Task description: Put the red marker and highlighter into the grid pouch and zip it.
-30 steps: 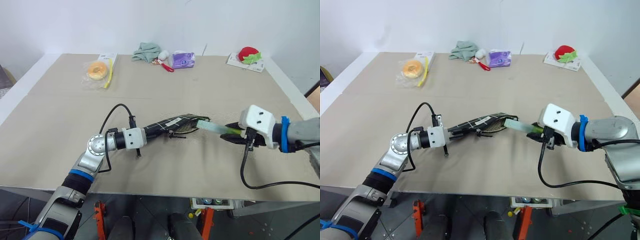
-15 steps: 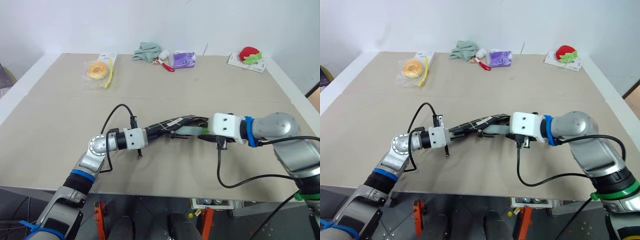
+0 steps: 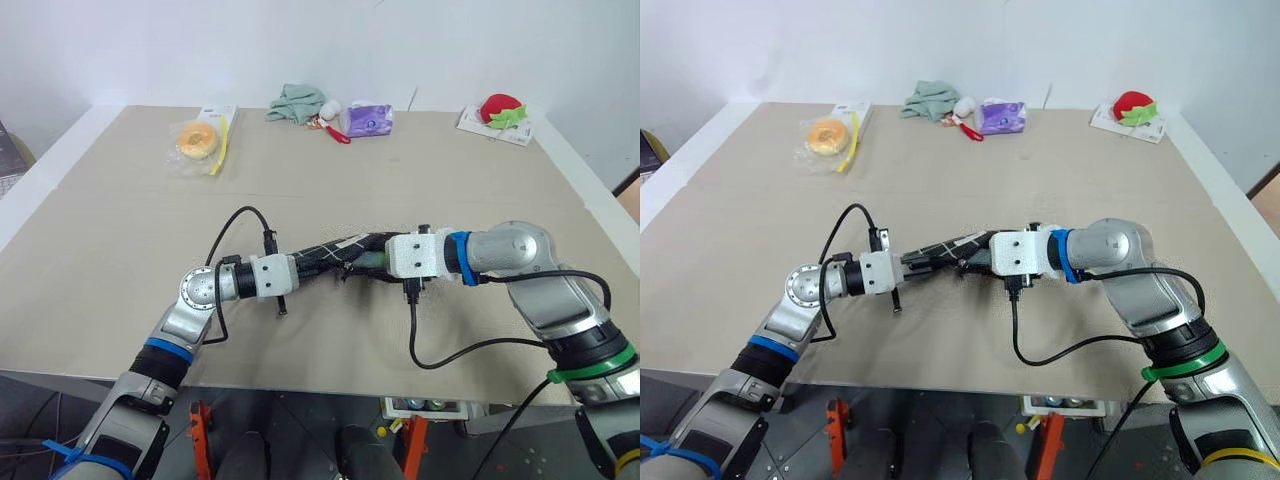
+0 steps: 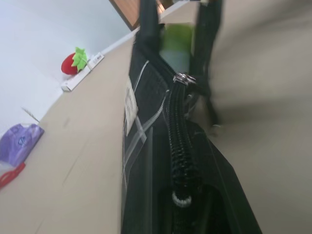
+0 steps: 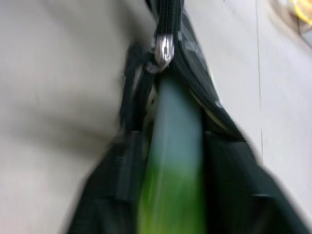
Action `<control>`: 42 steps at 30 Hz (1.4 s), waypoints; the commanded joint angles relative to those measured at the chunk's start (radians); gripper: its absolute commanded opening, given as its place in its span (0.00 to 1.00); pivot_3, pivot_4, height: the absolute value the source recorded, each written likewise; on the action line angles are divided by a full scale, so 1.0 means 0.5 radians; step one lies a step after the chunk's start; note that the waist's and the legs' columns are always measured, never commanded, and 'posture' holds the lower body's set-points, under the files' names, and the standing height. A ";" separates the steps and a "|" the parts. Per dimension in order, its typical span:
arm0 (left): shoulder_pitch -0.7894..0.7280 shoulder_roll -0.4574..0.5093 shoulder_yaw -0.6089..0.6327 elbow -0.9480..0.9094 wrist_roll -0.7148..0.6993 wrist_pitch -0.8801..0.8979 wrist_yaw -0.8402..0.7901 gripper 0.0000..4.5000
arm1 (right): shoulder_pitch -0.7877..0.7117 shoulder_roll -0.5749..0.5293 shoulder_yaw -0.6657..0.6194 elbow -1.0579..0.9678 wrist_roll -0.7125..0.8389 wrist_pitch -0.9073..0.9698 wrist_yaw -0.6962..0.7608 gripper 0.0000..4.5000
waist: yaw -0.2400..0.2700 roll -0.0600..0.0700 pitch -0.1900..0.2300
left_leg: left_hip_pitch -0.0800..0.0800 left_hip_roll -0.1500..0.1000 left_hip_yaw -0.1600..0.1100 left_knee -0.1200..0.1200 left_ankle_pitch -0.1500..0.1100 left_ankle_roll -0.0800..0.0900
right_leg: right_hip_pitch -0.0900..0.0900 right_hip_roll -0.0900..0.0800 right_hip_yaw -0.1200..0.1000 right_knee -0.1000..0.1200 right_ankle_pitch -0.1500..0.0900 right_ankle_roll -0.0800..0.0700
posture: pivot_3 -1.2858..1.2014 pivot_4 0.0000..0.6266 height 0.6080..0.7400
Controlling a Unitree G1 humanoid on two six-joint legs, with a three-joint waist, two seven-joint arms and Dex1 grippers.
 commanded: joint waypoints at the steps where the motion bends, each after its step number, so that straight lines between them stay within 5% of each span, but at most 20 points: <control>1: -0.013 -0.007 0.029 -0.097 -0.053 0.002 0.006 0.00 | 0.009 -0.014 -0.204 -0.124 0.172 0.146 0.011 0.87 | 0.000 0.000 0.000 | 0.000 0.000 0.000 0.000 0.000 0.000 | 0.000 0.000 0.000 0.000 0.000 0.000 | 0.52 0.24 1.00; 2: -0.009 -0.007 0.030 -0.102 -0.057 0.009 0.004 0.00 | 0.017 -0.017 -0.249 -0.149 0.225 0.199 0.010 0.98 | 0.000 0.000 0.000 | 0.000 0.000 0.000 0.000 0.000 0.000 | 0.000 0.000 0.000 0.000 0.001 -0.001 | 0.52 0.24 1.00; 8: -0.004 -0.010 0.044 -0.100 -0.091 0.042 0.006 0.00 | 0.049 0.032 -0.514 -0.311 0.609 0.573 -0.018 0.98 | 0.001 0.000 0.000 | 0.000 0.000 -0.001 0.000 0.000 0.000 | 0.000 0.000 0.000 0.001 0.002 -0.002 | 0.52 0.24 1.00; 22: -0.017 -0.017 0.042 -0.095 -0.104 0.062 0.010 0.00 | 0.182 -0.015 -0.365 -0.552 0.664 0.755 -0.006 0.98 | 0.000 0.000 0.000 | 0.000 0.000 -0.001 0.001 0.000 0.000 | 0.000 0.000 0.000 0.001 -0.001 0.002 | 0.52 0.24 1.00; 31: 0.001 -0.011 0.044 -0.137 -0.108 0.091 0.014 0.00 | 0.179 -0.012 -0.226 -0.515 0.533 0.679 -0.009 0.01 | 0.000 0.000 0.000 | 0.000 0.000 -0.001 0.001 0.000 0.000 | 0.000 0.001 -0.001 0.001 -0.001 0.002 | 0.52 0.24 1.00; 42: 0.012 -0.014 0.047 -0.149 -0.105 0.102 0.025 0.00 | 0.183 -0.100 -0.347 -0.436 0.549 0.668 0.003 0.01 | 0.000 0.000 0.000 | 0.000 0.000 -0.001 0.001 0.000 0.000 | 0.000 0.000 -0.001 0.001 -0.001 0.002 | 0.52 0.24 1.00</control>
